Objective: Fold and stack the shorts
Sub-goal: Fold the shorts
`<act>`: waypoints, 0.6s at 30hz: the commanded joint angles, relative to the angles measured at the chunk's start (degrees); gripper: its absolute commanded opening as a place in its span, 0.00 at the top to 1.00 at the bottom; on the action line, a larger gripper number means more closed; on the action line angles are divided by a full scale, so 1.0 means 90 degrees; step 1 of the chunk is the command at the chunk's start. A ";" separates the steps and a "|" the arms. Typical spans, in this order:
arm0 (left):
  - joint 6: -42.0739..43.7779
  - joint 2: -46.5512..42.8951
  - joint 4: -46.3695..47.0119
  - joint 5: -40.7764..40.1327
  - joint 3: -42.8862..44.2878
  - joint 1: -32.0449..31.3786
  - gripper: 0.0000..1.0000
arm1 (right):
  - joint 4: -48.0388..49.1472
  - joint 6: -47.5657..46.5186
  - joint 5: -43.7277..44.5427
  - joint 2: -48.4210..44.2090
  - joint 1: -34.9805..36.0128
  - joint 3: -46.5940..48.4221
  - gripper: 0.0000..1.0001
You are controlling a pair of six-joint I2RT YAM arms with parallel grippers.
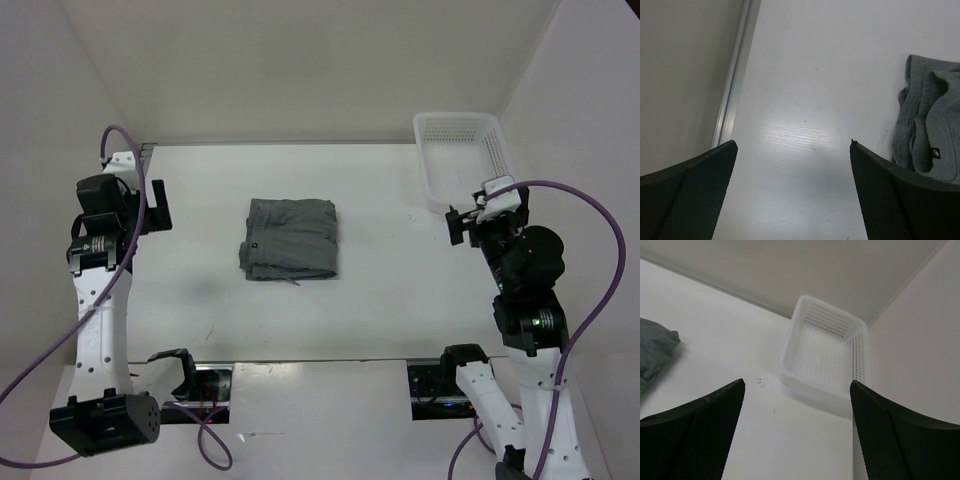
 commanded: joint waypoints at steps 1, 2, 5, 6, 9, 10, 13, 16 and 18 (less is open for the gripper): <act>0.0023 -0.0362 0.0215 -0.0022 -0.0103 0.0068 0.00 | 0.0008 0.0253 -0.0081 -0.0278 -0.0213 -0.0126 0.10; 0.0023 -0.0363 0.0215 -0.0022 -0.0104 0.0068 0.00 | -0.0089 0.0253 -0.0081 -0.0279 -0.0213 -0.0126 0.10; 0.0023 -0.0518 0.0215 0.0114 -0.0240 0.0068 0.00 | -0.0256 0.0253 -0.0081 -0.0425 -0.0213 -0.0185 0.10; 0.0023 -0.0519 0.0215 0.0114 -0.0241 0.0068 0.00 | -0.0256 0.0253 -0.0081 -0.0493 -0.0213 -0.0185 0.10; 0.0023 -0.0519 0.0215 0.0260 -0.0299 0.0068 0.00 | -0.0383 0.0253 -0.0081 -0.0629 -0.0213 -0.0311 0.10; 0.0023 -0.0519 0.0215 0.0261 -0.0367 0.0068 0.00 | -0.0383 0.0253 -0.0081 -0.0698 -0.0213 -0.0312 0.10; 0.0023 -0.0577 0.0215 0.0261 -0.0368 0.0068 0.00 | -0.0510 0.0322 -0.0149 -0.0757 -0.0272 -0.0438 0.09; 0.0023 -0.0577 0.0215 0.0261 -0.0368 0.0068 0.00 | -0.0579 0.0322 -0.0150 -0.0816 -0.0272 -0.0439 0.09; 0.0023 -0.0577 0.0215 0.0261 -0.0426 0.0068 0.00 | -0.0579 0.0322 -0.0150 -0.0816 -0.0272 -0.0497 0.09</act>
